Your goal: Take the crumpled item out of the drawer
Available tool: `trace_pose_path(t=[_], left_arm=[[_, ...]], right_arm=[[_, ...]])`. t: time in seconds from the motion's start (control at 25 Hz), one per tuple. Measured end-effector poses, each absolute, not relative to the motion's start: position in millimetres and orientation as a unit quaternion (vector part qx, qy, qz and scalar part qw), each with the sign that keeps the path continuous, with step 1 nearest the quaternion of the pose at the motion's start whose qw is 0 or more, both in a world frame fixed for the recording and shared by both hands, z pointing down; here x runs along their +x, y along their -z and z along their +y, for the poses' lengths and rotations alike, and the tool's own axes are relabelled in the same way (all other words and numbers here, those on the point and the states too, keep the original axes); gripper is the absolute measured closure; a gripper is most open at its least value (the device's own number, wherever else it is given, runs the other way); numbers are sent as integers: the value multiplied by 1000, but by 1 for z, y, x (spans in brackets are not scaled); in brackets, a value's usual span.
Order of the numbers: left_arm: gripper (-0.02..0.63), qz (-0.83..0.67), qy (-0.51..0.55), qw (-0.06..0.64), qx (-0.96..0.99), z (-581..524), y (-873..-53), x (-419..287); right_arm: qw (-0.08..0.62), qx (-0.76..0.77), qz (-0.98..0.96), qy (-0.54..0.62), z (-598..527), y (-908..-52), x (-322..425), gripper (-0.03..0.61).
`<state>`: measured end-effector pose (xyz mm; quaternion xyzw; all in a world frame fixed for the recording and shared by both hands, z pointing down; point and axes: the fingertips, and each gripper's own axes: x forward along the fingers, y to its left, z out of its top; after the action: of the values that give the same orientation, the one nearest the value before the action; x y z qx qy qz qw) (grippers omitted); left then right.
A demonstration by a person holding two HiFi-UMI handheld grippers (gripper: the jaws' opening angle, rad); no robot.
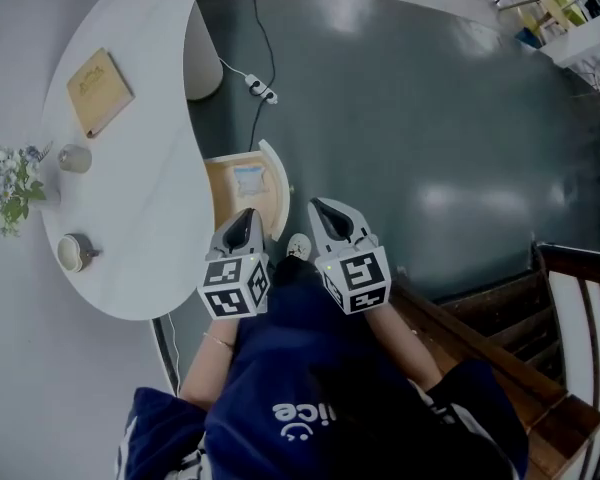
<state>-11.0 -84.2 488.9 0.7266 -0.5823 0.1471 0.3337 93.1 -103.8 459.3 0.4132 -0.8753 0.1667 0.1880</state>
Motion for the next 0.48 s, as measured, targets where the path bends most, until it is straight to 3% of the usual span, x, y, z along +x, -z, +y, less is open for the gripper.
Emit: trace_pose_path(t=[0.36,0.48], left_arm=[[606,-578,-183,343,717,-105,-509,-21],[553,-575,-191,352,713,-113,-517,-23]], right_arm=[[208,422,-864,-179,-109,-468,94,571],[212,425,-861,-183,-113,-470,95,571]])
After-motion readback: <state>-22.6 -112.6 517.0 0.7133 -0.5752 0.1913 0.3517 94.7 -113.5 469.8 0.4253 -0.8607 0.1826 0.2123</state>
